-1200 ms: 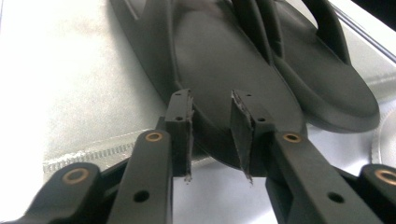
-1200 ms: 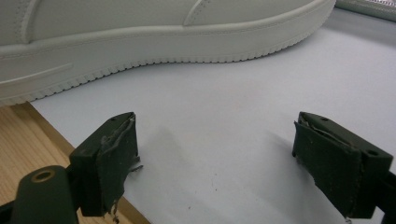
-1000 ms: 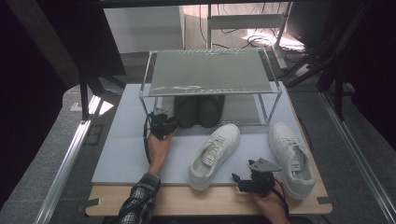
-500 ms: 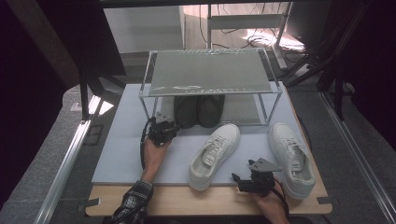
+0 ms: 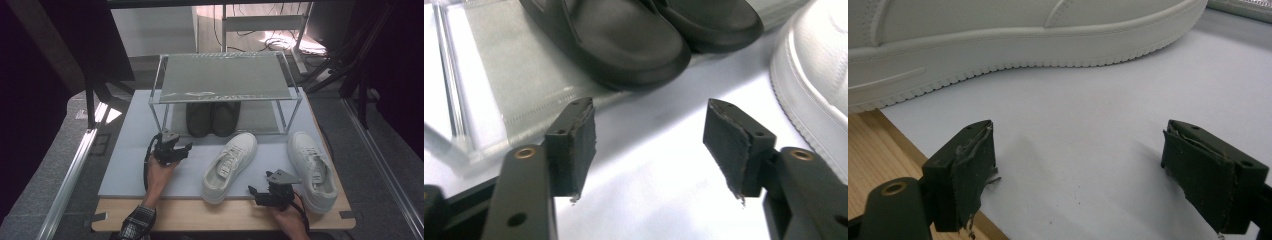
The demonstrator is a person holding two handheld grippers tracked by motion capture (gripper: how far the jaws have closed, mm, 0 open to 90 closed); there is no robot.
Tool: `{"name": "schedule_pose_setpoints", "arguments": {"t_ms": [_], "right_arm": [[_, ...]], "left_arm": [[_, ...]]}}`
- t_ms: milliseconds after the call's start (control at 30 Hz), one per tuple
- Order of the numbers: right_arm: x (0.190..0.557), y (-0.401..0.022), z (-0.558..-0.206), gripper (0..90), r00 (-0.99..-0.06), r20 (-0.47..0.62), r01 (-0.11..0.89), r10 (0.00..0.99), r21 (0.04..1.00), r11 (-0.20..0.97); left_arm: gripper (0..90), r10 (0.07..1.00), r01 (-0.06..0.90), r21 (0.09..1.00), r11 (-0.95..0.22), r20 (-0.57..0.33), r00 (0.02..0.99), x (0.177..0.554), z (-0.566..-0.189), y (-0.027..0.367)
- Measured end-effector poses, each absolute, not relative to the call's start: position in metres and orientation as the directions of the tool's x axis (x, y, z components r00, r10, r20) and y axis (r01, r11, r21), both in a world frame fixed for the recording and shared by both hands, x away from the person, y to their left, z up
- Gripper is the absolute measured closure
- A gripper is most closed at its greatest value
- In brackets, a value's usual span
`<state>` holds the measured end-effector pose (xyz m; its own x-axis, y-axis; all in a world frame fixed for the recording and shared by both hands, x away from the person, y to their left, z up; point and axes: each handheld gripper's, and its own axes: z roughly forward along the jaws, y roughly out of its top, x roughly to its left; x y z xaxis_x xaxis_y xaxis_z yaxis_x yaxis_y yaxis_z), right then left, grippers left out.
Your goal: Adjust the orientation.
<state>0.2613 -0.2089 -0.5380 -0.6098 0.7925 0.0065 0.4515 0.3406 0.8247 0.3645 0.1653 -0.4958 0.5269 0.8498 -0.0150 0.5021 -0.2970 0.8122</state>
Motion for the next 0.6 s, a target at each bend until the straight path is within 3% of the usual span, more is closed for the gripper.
{"name": "schedule_pose_setpoints", "arguments": {"t_ms": [600], "right_arm": [[0.261, -0.209, -0.538, 14.3, -0.61, 0.006, 0.452, 0.793, 0.824, 0.341]], "left_arm": [[16.0, 0.852, 0.534, 0.789, -0.304, -0.025, 0.523, 0.322, -0.508, 0.186]]}}
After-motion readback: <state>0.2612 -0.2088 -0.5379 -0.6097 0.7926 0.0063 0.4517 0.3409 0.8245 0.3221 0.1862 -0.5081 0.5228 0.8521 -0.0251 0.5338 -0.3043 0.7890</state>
